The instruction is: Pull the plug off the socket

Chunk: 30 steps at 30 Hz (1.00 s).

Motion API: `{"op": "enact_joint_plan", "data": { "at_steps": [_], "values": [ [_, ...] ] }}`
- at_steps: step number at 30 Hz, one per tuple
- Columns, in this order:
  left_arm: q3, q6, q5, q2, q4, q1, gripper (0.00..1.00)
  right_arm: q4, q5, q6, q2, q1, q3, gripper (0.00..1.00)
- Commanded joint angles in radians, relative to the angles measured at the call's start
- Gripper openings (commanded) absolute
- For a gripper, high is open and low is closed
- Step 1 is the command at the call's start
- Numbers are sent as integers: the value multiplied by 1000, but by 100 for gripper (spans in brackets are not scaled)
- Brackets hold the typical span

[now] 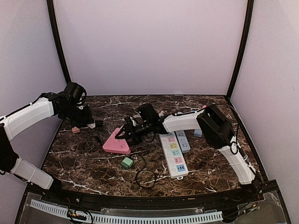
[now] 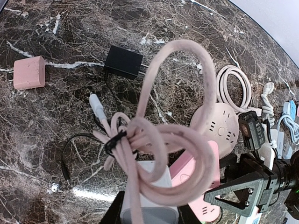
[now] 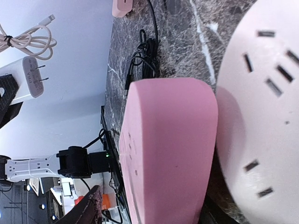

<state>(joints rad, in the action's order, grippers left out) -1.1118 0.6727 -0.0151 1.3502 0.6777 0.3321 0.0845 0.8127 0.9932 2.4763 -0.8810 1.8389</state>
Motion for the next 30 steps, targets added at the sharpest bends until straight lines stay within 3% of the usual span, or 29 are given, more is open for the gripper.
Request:
{"op": "enact_joint_plan", "data": {
  "at_steps": [1,13,30],
  "values": [
    [6,-16,9,0,-9,-8,1,-36,-38,-53,15,28,35,61],
    [8,-18,12,1,-15,-12,1,-177,-106,-145,74,43,159,68],
    [18,-18,12,-2,-22,-16,1,-383,-194,-301,104,-78,281,70]
  ]
}}
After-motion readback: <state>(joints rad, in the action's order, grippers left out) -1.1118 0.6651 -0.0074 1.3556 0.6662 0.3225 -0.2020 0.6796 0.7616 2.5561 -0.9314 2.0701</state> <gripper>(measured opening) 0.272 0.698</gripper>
